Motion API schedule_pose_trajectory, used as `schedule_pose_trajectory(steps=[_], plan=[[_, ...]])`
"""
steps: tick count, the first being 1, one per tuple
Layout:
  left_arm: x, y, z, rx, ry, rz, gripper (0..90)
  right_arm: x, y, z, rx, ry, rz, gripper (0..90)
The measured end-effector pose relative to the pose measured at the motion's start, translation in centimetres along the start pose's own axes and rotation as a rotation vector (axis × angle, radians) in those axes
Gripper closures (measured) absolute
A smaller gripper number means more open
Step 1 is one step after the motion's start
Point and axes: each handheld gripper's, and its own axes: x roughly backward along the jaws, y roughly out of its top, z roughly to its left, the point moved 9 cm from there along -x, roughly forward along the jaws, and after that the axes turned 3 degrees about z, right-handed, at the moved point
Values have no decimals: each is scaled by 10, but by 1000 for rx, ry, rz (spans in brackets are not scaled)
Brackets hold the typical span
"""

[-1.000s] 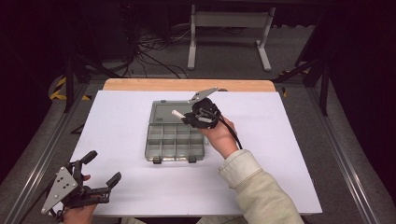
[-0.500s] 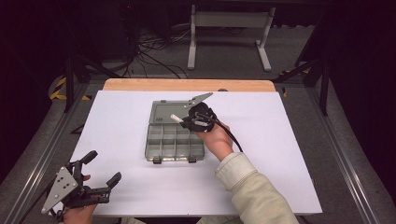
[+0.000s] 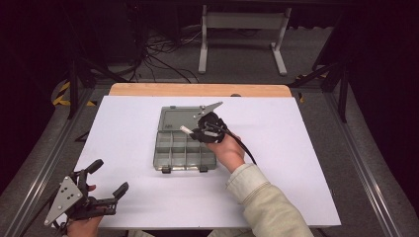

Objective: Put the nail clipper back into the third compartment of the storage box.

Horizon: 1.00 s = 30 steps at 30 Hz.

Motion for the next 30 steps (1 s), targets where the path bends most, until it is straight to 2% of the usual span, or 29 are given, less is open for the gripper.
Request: schedule_pose_trajectory(steps=[16, 30], plan=[[0, 0, 0, -1, -1, -1, 3, -11, -9, 2, -19, 14, 28, 780], [0, 0, 0, -1, -2, -1, 3, -15, -15, 2, -71, 33, 28, 771]])
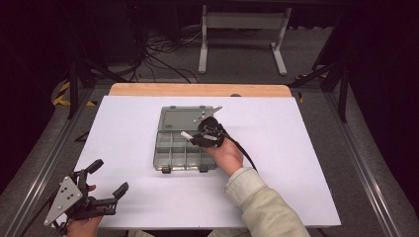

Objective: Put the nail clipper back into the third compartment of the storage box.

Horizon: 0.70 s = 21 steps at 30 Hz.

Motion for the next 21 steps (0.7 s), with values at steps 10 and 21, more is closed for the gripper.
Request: schedule_pose_trajectory(steps=[10, 21], plan=[[-1, 0, 0, 0, 0, 0, 3, 12, 8, -4, -22, -45, -57, 390], [-1, 1, 0, -2, -1, -1, 2, 42, 25, 6, 44, -61, -155, 206]])
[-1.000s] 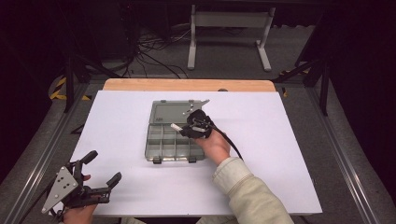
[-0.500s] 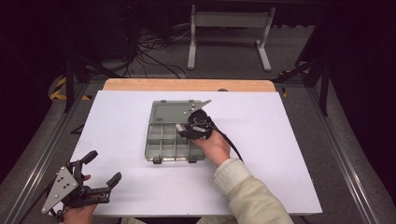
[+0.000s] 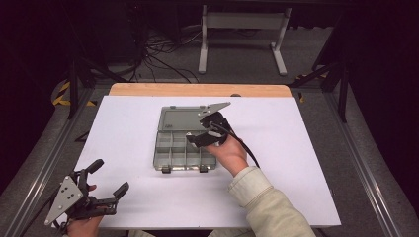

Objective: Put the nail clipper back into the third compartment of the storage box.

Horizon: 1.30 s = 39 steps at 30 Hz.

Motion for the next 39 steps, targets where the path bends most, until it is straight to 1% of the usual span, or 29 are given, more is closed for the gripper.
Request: schedule_pose_trajectory(steps=[1, 2, 4, 5, 6, 9, 14, 16, 19, 20, 21, 22, 27, 29, 32, 33, 37, 39], plan=[[0, 0, 0, 0, 1, -1, 2, 4, 2, 1, 8, -1, -8, 197], [0, 0, 0, 2, 1, -1, 2, 11, 5, 4, 20, 5, -27, 184], [0, 0, 0, 1, 1, -1, 2, 14, 6, 4, 23, 3, -34, 176], [0, 0, 0, 0, 0, -1, 2, 21, 8, 7, 32, 9, -46, 162], [0, 0, 0, 1, 0, -1, 2, 21, 8, 7, 32, 9, -46, 162], [0, 0, 0, 1, 0, -1, 2, 31, 7, 9, 41, 4, -52, 144], [0, 1, 0, 6, 1, -4, 2, 48, 5, 13, 50, 1, -82, 122], [0, 0, 0, 1, 0, -2, 2, 54, 4, 13, 53, -3, -95, 112], [0, 1, 0, 8, 0, -4, 2, 67, -1, 14, 64, -5, -116, 91], [0, 1, 0, 7, 1, -4, 2, 67, -1, 14, 64, -5, -116, 91], [-1, 1, 0, 3, -1, -3, 2, 75, -4, 14, 65, -4, -133, 74], [-1, 1, 0, 3, -1, -3, 2, 75, -4, 14, 65, -4, -133, 74], [-3, 1, -1, 2, -2, -1, 2, 99, -14, 11, 64, -34, -190, 37], [-3, 1, -1, 3, -5, 0, 2, 107, -18, 11, 62, -38, -207, 24], [-3, 1, -1, 7, -7, -1, 2, 123, -26, 10, 70, -58, -250, 18], [-3, 1, -1, 7, -6, -3, 2, 126, -29, 9, 70, -64, -256, 17], [-3, 1, -1, 7, -4, -3, 2, 139, -39, 8, 63, -81, -287, 10], [-3, 1, -1, 6, -3, -4, 2, 141, -41, 8, 58, -84, -288, 7]])
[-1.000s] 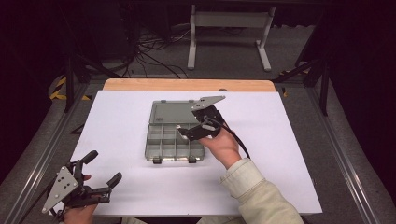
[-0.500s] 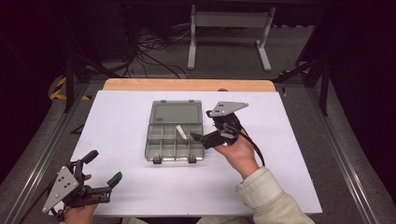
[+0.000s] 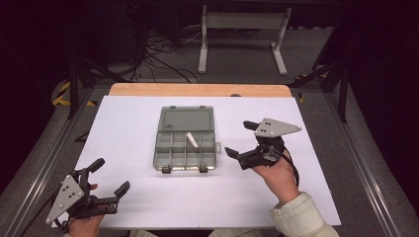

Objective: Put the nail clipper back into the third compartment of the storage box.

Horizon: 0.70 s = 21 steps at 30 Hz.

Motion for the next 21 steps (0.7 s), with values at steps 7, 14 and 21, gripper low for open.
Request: schedule_pose_trajectory(steps=[7, 14, 21], plan=[[0, 0, 0, 1, 2, 0, 2, 21, -18, -1, 1, -29, -46, 5], [1, 1, 0, 1, 3, -1, 2, 33, -38, 1, -3, -36, -66, 5], [1, 1, -1, -1, 2, -1, 2, 41, -58, 2, -5, -37, -95, 5]])
